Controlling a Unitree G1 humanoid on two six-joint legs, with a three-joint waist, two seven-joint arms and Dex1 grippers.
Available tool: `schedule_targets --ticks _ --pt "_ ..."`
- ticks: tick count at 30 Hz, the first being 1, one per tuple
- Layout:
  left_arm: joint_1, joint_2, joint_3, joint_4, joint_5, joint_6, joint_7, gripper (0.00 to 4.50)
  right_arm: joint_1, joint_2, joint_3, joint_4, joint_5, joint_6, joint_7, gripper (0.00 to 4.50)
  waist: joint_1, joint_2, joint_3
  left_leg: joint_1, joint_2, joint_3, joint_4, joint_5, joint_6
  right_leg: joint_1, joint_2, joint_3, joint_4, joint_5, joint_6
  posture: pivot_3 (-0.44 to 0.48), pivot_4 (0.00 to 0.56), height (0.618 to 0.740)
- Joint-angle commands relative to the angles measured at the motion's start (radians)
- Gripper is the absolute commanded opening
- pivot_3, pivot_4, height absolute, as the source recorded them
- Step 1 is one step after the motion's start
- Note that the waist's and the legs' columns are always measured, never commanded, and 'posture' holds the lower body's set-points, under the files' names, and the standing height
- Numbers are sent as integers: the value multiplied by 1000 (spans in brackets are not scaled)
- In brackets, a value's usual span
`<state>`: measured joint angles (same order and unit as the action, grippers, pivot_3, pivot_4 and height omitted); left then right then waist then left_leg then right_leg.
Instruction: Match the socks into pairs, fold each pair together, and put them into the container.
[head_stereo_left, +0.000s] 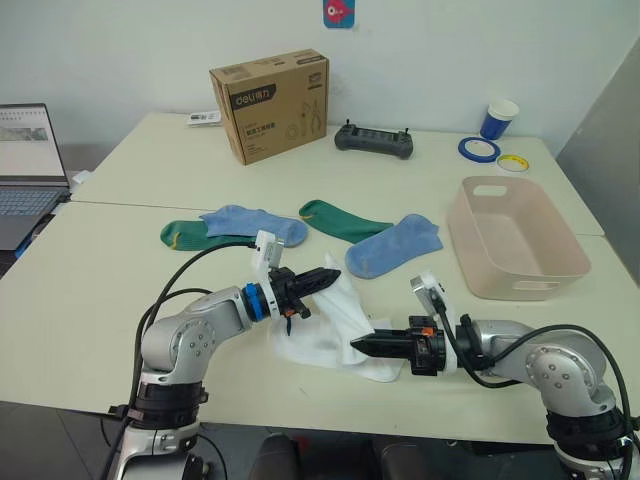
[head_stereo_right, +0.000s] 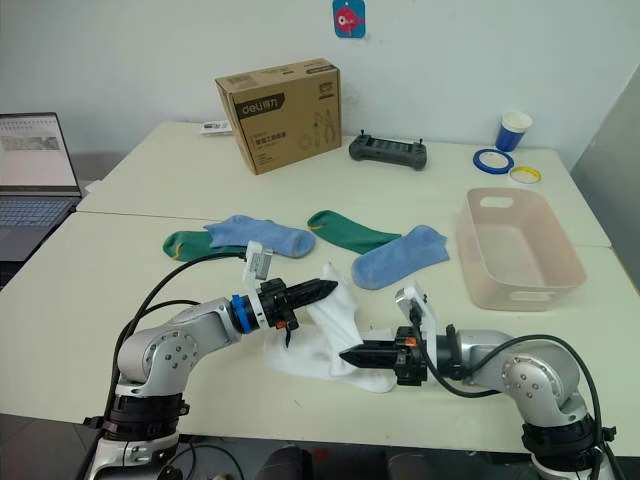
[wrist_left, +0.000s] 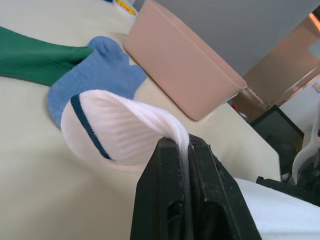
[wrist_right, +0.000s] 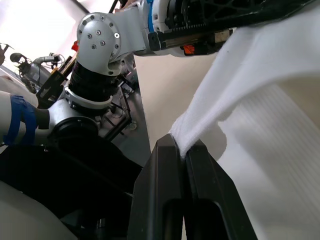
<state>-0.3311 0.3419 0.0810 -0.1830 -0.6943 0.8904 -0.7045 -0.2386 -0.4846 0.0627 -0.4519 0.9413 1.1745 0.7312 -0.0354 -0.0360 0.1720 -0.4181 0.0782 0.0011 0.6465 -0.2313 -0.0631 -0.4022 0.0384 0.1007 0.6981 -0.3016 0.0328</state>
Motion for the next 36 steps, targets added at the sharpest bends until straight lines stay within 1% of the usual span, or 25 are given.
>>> schedule_targets --ticks 1,2,5,7,8,11,14,17,21,23,25,29,32,36 --pt "27 9 -32 -38 33 -39 17 0 20 -17 12 -15 -4 -22 10 24 1 0 0 0 0 0 0 0 0 0 0 0 0 0 0 0 150 740" --pt "38 18 -51 -39 57 -56 17 0 28 -25 25 -19 -17 -31 15 24 1 0 0 0 0 0 0 0 0 0 0 0 0 0 0 0 150 740" --pt "43 43 -55 -33 49 -41 3 730 40 -50 54 -23 -51 -62 29 0 1 0 0 0 0 0 0 0 0 0 0 0 0 0 0 0 150 740" --pt "20 66 -30 -6 37 -17 7 1327 45 -58 58 -29 -52 -70 34 0 2 0 0 0 0 -1 0 0 0 -1 1 0 0 0 0 0 150 740" --pt "6 78 -18 12 33 -4 14 1697 48 -63 59 -33 -51 -72 37 0 2 0 0 0 0 -1 0 0 0 -1 1 0 0 0 0 0 150 740" --pt "-34 109 8 67 9 31 -5 2629 59 -92 82 -47 -67 -90 60 0 1 0 0 0 0 -1 0 0 0 -1 1 0 0 0 0 0 150 740" --pt "-116 123 -7 161 20 53 -30 2629 65 -106 97 -40 -75 -109 71 0 3 0 0 0 0 0 0 0 0 -1 1 0 0 0 0 0 150 740" --pt "-188 104 -49 232 25 91 -51 2629 66 -106 111 -29 -88 -127 77 0 4 0 0 0 0 -1 0 0 0 -1 1 -1 0 0 0 0 150 740" --pt "-224 88 -97 270 38 100 -87 2629 75 -106 119 -32 -97 -140 80 0 3 0 0 0 0 0 0 0 0 -1 1 0 -1 0 1 0 150 740" --pt "-253 71 -122 301 48 118 -86 2629 85 -109 122 -34 -102 -147 82 0 2 0 0 0 0 0 -1 0 0 -1 1 0 -1 0 1 0 150 740" --pt "-266 67 -171 317 87 87 -98 2629 94 -109 126 -37 -107 -155 81 0 2 0 0 0 0 -2 -1 0 0 -1 1 -1 -1 0 0 0 150 740" --pt "-271 61 -209 328 129 34 -125 2629 103 -106 131 -49 -107 -158 72 0 1 0 0 0 0 -1 -1 0 0 -1 1 0 -1 0 0 0 150 740" --pt "-279 49 -183 347 129 18 -125 2043 104 -106 128 -57 -101 -153 67 0 2 0 0 0 0 -2 -1 0 0 -1 1 0 0 0 0 0 150 740" --pt "-274 66 -169 352 138 3 -136 857 108 -109 119 -66 -94 -148 60 0 2 0 0 0 0 -1 -1 0 0 -1 1 0 0 0 0 0 150 740"
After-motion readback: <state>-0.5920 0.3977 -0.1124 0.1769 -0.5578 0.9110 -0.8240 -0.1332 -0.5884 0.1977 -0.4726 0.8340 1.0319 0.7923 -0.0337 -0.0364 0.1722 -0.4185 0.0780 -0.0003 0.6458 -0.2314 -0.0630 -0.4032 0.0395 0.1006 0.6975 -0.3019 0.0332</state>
